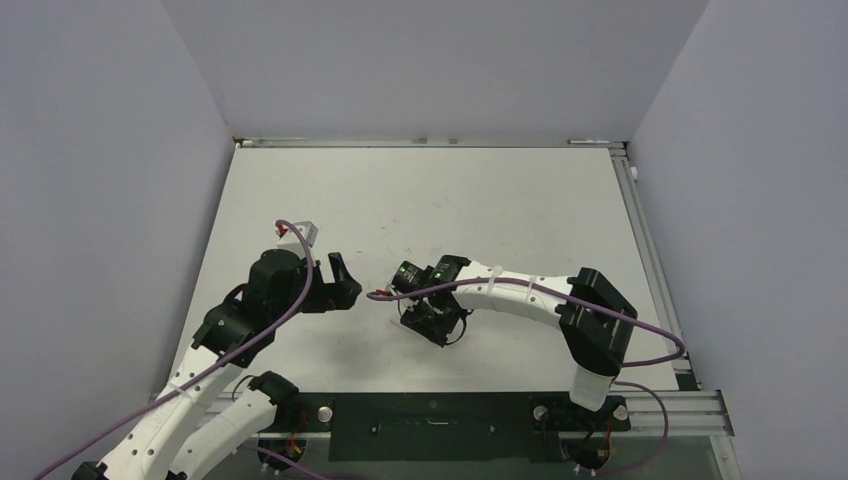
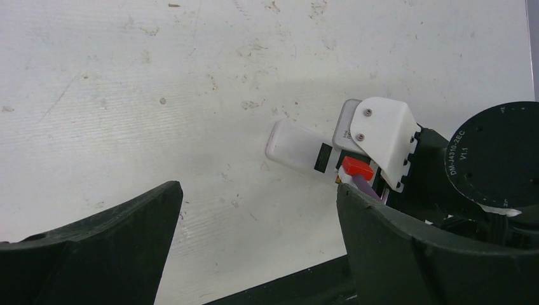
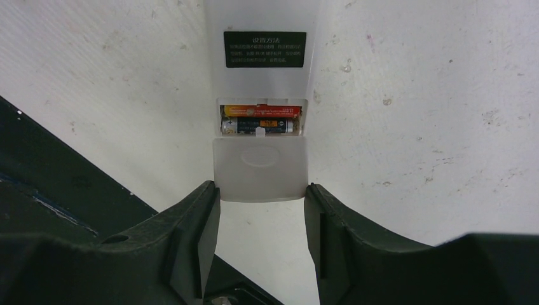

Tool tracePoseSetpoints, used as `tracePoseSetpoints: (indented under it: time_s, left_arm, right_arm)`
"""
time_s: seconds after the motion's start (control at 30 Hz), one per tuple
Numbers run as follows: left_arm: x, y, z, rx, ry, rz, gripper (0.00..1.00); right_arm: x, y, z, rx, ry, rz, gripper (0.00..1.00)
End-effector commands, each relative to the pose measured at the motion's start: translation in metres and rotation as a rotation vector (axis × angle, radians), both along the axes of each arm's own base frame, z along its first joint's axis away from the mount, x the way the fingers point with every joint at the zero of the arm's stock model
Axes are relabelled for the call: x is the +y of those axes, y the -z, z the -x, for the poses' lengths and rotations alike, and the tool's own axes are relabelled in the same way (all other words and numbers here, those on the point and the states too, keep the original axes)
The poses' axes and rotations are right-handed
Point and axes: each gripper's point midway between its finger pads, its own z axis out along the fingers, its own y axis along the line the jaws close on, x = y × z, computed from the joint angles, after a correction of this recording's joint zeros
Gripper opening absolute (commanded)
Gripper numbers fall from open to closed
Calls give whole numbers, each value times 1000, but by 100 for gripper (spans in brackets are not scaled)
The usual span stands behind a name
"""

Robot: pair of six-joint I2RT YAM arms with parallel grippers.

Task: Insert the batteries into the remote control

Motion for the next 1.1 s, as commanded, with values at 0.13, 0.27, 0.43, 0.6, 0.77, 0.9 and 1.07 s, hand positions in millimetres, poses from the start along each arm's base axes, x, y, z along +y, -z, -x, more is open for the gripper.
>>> tracePoseSetpoints:
  time_s: [0.13, 0.27, 0.43, 0.6, 0.77, 0.9, 1.07]
  left_arm:
    - [5, -8, -1, -37, -11, -21, 90]
    - [4, -8, 0, -36, -8, -22, 91]
    - [5, -8, 0, -39, -10, -24, 91]
    - [5, -9, 0, -42, -9, -22, 91]
    - [5, -9, 0, -41, -13, -24, 91]
    - [5, -8, 1, -39, -13, -23, 92]
    - [5, -8, 1, -40, -12, -22, 92]
  right_arm:
    - [14, -6, -13, -22, -5, -34, 8]
    - [15, -4, -13, -14, -7, -29, 8]
    - [16, -2, -15, -13, -7, -29, 9]
    - [17, 2, -16, -9, -8, -21, 9]
    - [17, 4, -16, -3, -8, -17, 8]
    - [17, 5, -17, -5, -5, -18, 8]
    - [19, 4, -18, -9, -2, -22, 8]
